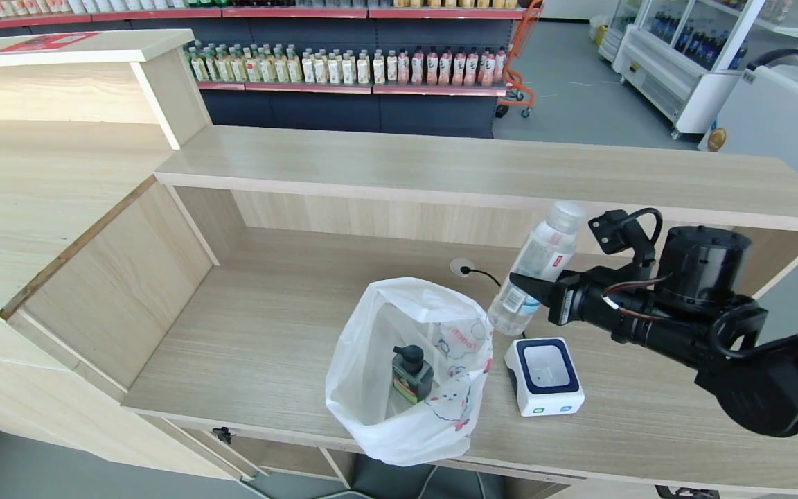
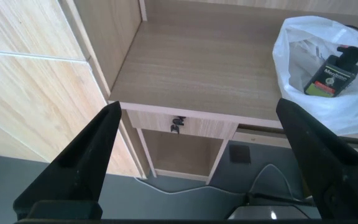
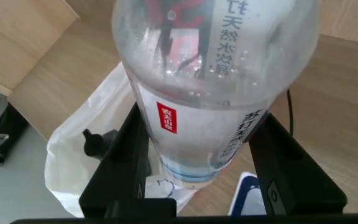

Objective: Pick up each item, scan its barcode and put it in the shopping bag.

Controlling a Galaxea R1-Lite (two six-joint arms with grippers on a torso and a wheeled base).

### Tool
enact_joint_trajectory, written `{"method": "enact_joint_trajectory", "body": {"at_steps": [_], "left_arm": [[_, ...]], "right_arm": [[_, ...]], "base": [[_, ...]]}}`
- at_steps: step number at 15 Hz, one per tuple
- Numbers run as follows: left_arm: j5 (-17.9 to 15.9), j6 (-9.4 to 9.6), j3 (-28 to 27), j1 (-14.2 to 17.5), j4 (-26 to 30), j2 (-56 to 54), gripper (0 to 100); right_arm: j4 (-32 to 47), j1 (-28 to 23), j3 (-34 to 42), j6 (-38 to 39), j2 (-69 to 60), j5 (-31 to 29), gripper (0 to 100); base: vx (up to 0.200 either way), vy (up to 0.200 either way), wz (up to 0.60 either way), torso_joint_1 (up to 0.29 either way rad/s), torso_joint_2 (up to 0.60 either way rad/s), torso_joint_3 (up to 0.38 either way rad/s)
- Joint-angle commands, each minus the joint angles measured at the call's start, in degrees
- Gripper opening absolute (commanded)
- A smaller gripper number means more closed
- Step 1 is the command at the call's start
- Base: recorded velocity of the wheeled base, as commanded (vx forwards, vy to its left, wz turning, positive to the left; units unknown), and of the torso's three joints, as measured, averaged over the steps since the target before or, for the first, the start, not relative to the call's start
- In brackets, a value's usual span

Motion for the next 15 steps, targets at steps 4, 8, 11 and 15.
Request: {"method": "enact_joint_trajectory", "body": {"at_steps": [4, 8, 11, 15], "left_arm": [[-0.1, 0.13, 0.0, 0.1, -0.1, 0.0, 100], [0.0, 0.04, 0.0, 0.1, 0.0, 0.0, 100], [0.0, 0.04, 0.0, 0.1, -0.1, 0.0, 100], [-0.1, 0.04, 0.0, 0.1, 0.0, 0.0, 100]], "right_arm": [[-6.8, 4.9, -6.7, -2.5, 14.9, 0.0, 0], [-8.3, 6.1, -12.1, -7.3, 22.2, 0.1, 0], [-9.7, 6.3, -15.9, -11.7, 27.0, 0.0, 0], [-11.8, 7.0, -18.5, -12.5, 30.2, 0.0, 0]], "base": [[0.0, 0.0, 0.0, 0.0, 0.0, 0.0], [0.0, 0.0, 0.0, 0.0, 0.0, 0.0], [0.0, 0.0, 0.0, 0.0, 0.0, 0.0], [0.0, 0.0, 0.0, 0.0, 0.0, 0.0]]}}
